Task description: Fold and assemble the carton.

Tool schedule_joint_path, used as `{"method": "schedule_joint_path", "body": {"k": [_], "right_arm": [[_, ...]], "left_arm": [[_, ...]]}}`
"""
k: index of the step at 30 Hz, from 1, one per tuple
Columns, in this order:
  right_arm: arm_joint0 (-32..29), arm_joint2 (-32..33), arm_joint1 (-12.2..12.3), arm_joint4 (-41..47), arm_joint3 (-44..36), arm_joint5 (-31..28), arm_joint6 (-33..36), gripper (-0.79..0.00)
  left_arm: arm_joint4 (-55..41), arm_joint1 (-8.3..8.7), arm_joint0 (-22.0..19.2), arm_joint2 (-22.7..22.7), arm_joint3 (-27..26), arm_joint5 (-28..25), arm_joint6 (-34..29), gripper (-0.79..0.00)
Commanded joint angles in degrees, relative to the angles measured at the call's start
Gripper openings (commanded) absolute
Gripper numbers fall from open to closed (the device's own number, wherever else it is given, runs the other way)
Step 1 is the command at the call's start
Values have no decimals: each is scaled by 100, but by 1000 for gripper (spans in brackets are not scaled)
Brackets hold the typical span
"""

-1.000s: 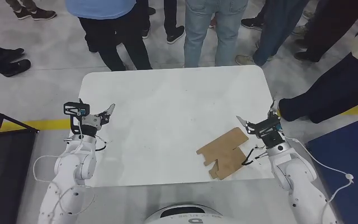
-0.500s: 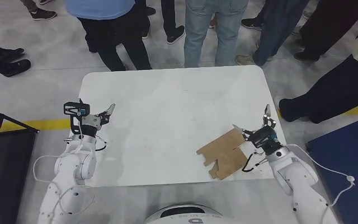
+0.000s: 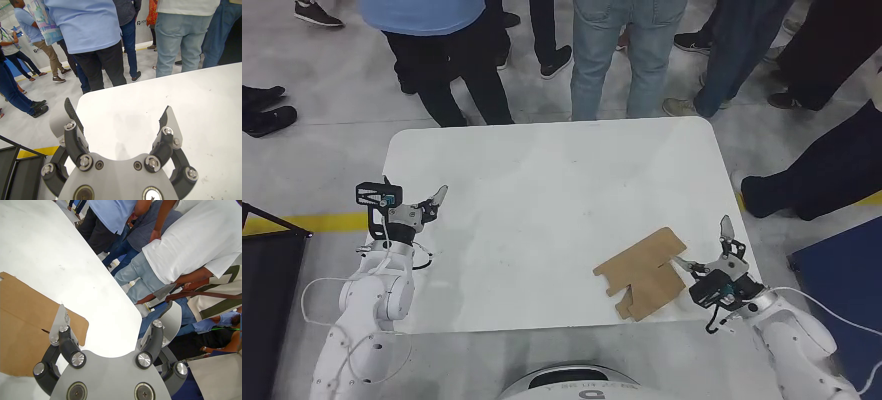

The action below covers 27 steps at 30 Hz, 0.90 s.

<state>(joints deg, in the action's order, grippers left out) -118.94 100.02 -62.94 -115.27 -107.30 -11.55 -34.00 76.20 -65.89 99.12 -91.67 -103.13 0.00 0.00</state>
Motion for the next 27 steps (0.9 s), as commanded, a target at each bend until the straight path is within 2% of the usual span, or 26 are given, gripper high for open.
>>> {"method": "schedule_joint_path", "body": {"k": [1, 7, 11, 13, 14, 15, 16, 18, 22, 25, 27], "right_arm": [[11, 50, 16, -359, 1, 167, -22, 0], [-611, 525, 141, -3104, -102, 1769, -1055, 0], [-917, 396, 180, -4380, -200, 2213, -1337, 0], [-962, 262, 179, -4886, -241, 2286, -1119, 0], [-978, 168, 174, -5038, -254, 2287, -1006, -55], [-978, 96, 170, -5144, -263, 2273, -904, -31], [-973, 45, 169, -5233, -272, 2239, -839, -43], [-966, -25, 176, -5389, -279, 2159, -813, -117], [-949, -46, 199, -5486, -222, 2036, -893, -95], [-950, 25, 206, -5109, -156, 1975, -982, -114], [-987, 179, 223, -4751, -128, 1979, -1215, -160]], "left_arm": [[0, 0, 0, 0, 0, 0, 0, 0], [0, 0, 0, 0, 0, 0, 0, 0], [0, 0, 0, 0, 0, 0, 0, 0], [0, 0, 0, 0, 0, 0, 0, 0], [0, 0, 0, 0, 0, 0, 0, 0], [0, 0, 0, 0, 0, 0, 0, 0], [0, 0, 0, 0, 0, 0, 0, 0], [0, 0, 0, 0, 0, 0, 0, 0], [0, 0, 0, 0, 0, 0, 0, 0], [0, 0, 0, 0, 0, 0, 0, 0], [0, 0, 0, 0, 0, 0, 0, 0]]}}
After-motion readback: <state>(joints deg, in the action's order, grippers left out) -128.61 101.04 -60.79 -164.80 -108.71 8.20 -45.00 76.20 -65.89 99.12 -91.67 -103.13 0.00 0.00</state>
